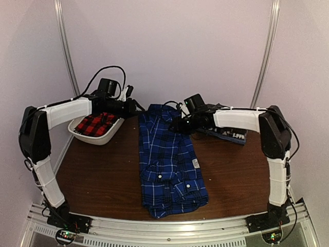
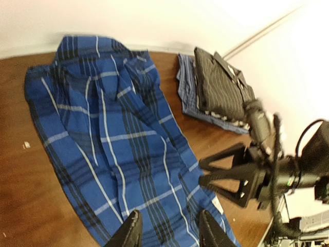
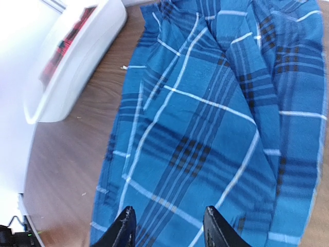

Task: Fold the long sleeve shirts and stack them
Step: Pick up the rectangle-folded shirt from the center of the board.

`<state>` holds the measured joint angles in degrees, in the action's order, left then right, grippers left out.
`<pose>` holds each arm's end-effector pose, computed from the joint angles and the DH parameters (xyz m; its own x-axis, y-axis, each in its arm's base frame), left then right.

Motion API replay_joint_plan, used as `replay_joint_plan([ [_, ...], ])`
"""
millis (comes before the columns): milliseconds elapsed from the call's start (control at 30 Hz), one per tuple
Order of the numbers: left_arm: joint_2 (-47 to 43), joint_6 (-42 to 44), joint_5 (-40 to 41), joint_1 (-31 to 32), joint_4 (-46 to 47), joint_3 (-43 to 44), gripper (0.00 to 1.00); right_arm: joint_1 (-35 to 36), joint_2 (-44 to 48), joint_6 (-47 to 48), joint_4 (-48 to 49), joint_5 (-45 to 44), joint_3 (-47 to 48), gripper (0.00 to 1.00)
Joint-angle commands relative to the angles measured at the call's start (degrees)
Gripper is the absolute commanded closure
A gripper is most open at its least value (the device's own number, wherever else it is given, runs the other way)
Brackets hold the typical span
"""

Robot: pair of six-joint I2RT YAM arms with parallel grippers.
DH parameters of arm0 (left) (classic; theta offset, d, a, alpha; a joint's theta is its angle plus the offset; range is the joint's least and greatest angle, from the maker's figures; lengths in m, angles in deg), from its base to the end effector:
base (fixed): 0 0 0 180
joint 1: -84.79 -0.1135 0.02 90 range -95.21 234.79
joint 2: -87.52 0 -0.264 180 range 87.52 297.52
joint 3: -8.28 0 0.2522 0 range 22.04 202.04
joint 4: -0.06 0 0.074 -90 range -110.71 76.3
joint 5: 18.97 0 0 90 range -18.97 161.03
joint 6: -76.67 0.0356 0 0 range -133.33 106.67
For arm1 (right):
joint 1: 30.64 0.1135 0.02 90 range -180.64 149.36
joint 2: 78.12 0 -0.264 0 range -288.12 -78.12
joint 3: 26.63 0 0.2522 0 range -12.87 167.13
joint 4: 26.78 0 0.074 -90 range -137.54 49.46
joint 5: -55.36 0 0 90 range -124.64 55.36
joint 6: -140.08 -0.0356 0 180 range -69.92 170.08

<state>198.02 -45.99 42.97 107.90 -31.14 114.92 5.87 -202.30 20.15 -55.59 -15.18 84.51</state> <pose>0.4077 -0.1922 0.2832 -0.8228 -0.1666 -0.5433 0.3046 0.6777 -0.6692 0.3901 0.3035 0.2032 -0.8441 -0.0396 -0.5347 -0.3915 0.7269 0.5643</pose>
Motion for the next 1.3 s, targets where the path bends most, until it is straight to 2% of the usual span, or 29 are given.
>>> replay_joint_plan([
  [0,-9.67,-4.85,0.54,3.69,6.18,-17.87,0.62,0.47,13.23,-0.67,2.05,0.59,-12.09,0.53],
  [200,-22.15,-11.77,5.47,11.52,8.86,-38.08,0.62,2.54,28.01,-2.91,5.55,-0.16,-32.27,0.53],
  [467,-32.44,-22.51,10.69,22.95,14.56,-54.85,0.6,5.51,43.46,-5.83,8.1,0.41,-53.41,0.51],
  [700,-33.03,-26.41,12.11,27.55,16.84,-59.55,0.56,5.94,52.01,-7.14,7.45,0.28,-64.81,0.45],
  [800,-31.38,-28.18,10.97,28.46,21.61,-61.77,0.55,6.05,53.71,-7.79,8.47,1.1,-67.91,0.41],
  [1100,-26.68,-31.62,10.58,31.53,27.21,-63.89,0.55,7.59,52.2,-10.93,14.76,4.69,-72.91,0.32],
  [1267,-24.19,-33.28,10.04,33.1,29.17,-64.38,0.56,8.71,51.07,-12.34,17.66,5.5,-74.24,0.31],
])
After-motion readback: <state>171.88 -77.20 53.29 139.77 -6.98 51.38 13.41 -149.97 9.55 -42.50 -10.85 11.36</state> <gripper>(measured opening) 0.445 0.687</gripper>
